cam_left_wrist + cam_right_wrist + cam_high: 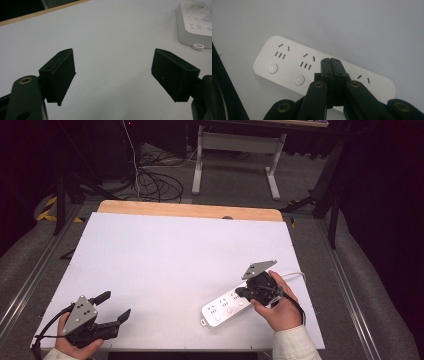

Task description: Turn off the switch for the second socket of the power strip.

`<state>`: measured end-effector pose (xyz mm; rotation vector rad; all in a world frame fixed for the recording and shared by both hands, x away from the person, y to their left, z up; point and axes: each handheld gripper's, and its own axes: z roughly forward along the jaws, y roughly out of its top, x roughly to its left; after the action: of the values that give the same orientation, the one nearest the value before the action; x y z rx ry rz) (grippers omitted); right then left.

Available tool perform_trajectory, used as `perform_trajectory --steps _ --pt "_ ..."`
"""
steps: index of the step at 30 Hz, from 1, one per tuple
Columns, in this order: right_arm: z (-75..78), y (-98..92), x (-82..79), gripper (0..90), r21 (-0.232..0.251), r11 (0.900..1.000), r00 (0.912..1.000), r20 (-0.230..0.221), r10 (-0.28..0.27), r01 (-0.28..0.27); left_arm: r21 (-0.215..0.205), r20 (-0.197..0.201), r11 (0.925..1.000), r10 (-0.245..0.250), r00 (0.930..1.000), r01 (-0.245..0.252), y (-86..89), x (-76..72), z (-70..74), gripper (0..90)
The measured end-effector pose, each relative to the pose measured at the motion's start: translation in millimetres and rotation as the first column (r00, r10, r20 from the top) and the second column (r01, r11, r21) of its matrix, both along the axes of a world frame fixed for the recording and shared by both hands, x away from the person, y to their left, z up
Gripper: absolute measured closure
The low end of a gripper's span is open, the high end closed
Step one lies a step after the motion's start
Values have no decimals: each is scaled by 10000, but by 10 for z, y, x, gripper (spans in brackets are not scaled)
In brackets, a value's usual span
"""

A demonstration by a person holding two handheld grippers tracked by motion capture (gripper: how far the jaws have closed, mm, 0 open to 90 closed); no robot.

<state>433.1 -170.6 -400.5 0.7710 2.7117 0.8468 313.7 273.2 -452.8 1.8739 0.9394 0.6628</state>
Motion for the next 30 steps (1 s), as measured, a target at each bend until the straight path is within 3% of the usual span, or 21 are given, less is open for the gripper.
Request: perform_trajectory --steps 16,22,30 --pt "-112 50 27 900 -926 9957 9962 -866 -103 22 20 -17 10000 20 10000 -20 0 2 -2 199" --pt "-171 84 28 900 -1498 9887 9939 -1096 -128 -38 16 -29 10000 18 10000 -18 -1 2 -3 199" --pt "-209 95 37 900 -1739 9847 9898 -1415 -153 -97 7 -34 10000 17 10000 -17 -3 1 -4 199"
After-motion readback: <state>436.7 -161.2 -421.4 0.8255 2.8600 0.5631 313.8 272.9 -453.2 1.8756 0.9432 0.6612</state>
